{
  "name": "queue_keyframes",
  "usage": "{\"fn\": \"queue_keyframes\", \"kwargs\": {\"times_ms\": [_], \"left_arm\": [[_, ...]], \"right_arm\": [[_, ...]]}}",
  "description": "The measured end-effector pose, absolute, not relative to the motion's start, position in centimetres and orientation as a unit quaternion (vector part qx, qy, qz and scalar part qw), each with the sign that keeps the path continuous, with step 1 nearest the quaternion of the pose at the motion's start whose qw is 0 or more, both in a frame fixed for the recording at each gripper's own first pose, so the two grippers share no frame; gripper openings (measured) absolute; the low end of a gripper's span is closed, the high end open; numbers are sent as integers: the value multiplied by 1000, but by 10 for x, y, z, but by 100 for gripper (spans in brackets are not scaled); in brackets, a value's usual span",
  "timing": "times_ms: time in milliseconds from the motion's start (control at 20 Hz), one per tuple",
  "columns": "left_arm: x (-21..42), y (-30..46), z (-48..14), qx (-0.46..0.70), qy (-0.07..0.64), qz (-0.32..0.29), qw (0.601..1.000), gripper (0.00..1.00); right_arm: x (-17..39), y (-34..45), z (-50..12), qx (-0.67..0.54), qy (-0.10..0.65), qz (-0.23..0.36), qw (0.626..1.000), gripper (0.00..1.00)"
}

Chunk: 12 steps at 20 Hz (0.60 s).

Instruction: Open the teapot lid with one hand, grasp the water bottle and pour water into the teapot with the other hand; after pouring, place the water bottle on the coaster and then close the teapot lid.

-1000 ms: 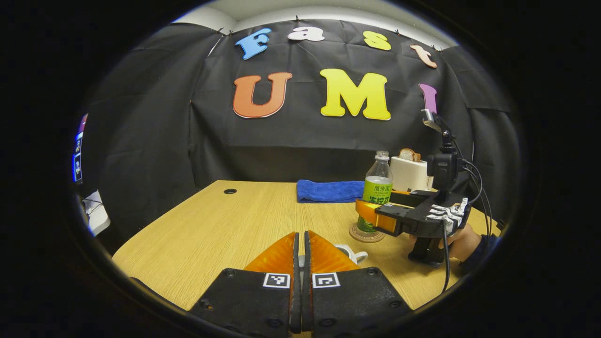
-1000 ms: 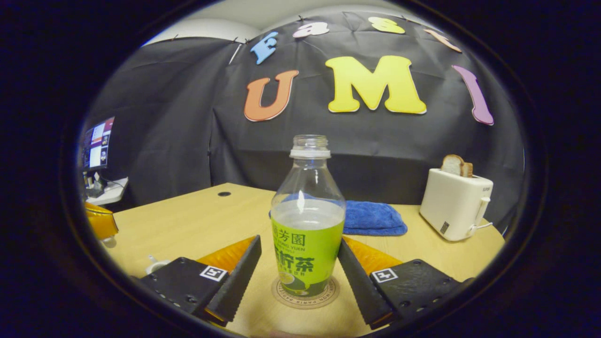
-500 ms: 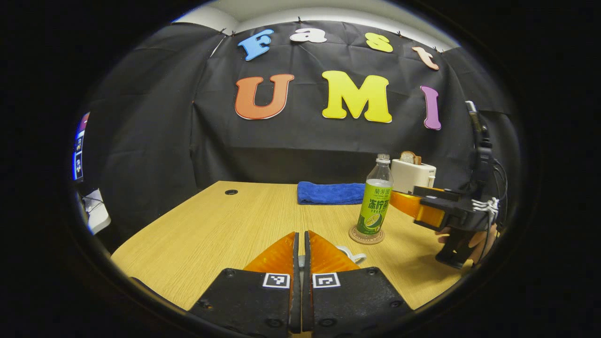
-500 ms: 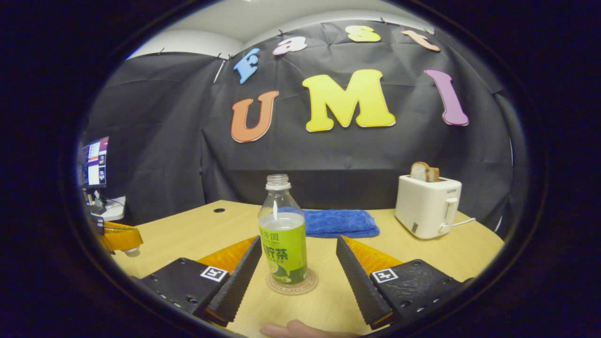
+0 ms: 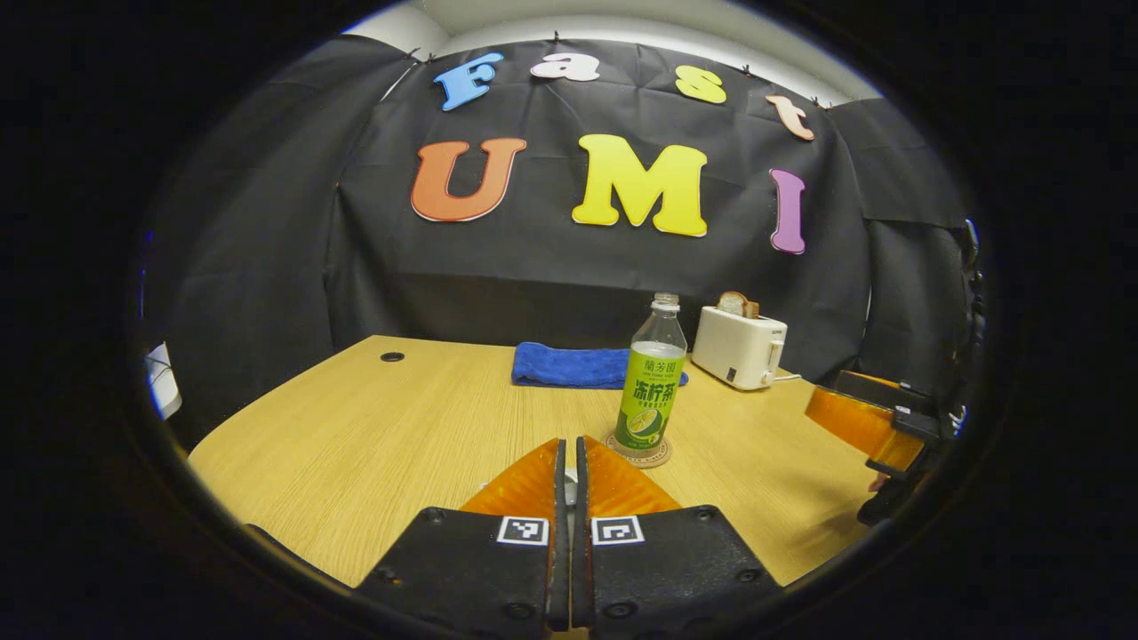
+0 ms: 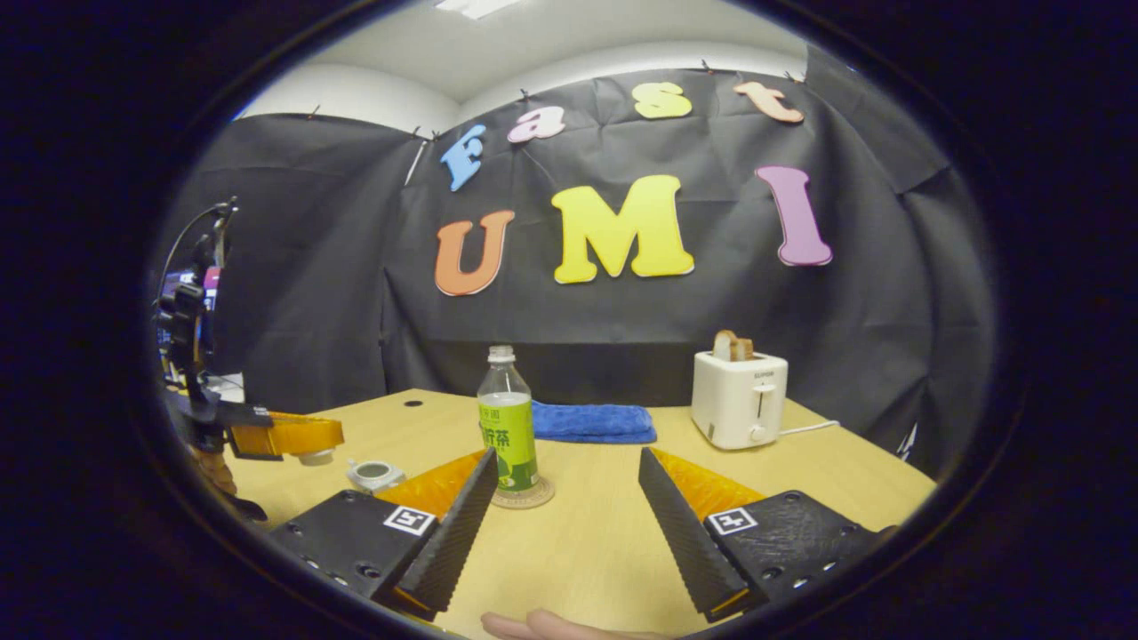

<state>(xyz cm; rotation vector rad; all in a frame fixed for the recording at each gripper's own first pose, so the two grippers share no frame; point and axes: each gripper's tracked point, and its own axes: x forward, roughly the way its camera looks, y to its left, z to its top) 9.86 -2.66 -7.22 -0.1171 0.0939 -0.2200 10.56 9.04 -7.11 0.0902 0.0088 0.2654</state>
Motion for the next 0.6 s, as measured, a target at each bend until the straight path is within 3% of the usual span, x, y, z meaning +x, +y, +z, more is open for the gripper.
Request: {"fn": "queue_keyframes", "kwargs": {"times_ms": [350,600], "left_arm": [[127,-32,-60,-47,-4,-88,995,5],[163,-23,-89,-48,29,-64,996,4]], "right_arm": [[104,55,-67,61,-9,130,990,96],[98,50,-58,55,-26,140,988,94]]}}
